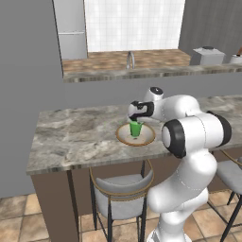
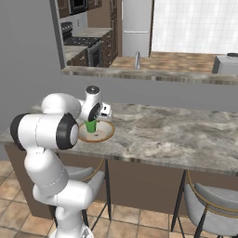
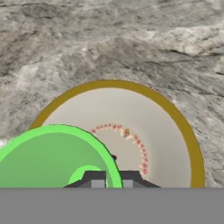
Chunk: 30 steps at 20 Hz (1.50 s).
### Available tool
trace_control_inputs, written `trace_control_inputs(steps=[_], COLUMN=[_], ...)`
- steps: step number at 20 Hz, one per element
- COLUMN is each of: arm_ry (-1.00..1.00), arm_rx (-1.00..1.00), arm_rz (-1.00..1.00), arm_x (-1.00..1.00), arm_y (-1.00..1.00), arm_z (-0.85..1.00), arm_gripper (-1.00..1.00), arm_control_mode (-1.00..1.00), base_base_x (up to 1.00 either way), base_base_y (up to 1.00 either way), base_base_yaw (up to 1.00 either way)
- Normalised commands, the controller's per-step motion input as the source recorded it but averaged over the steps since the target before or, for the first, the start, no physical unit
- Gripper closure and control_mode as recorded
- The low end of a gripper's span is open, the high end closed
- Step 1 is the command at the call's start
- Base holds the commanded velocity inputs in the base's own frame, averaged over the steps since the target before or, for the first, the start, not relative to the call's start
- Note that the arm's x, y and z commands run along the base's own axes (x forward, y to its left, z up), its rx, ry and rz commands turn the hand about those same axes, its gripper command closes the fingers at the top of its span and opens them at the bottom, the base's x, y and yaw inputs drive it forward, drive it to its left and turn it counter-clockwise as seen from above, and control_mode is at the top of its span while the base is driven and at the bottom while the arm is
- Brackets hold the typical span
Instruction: Place the cup inside the bowl on the dining table and move the bowl to any counter.
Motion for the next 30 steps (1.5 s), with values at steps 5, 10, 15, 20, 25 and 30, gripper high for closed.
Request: trace_control_inputs(steps=[5,10,15,20,25,30], arm_ry=[0.00,0.00,0.00,0.00,0.00,0.00], arm_rx=[0.00,0.00,0.00,0.00,0.00,0.00], arm_rz=[0.00,0.00,0.00,0.00,0.00,0.00], arm_x=[0.00,0.00,0.00,0.00,0.00,0.00], arm_y=[-0.09,0.00,0.00,0.00,0.00,0.00], arm_z=[0.00,-0.10,-0.23,-0.11,-0.02,-0.02], arm_gripper=[1.00,1.00,1.00,1.00,1.00,1.00], arm_control_mode=[-1.00,-1.00,-1.00,-1.00,-1.00,-1.00], base_base_x=[0.00,0.00,0.00,0.00,0.00,0.00], base_base_y=[0.00,0.00,0.00,0.00,0.00,0.00], base_base_yaw=[0.00,0.00,0.00,0.00,0.00,0.00])
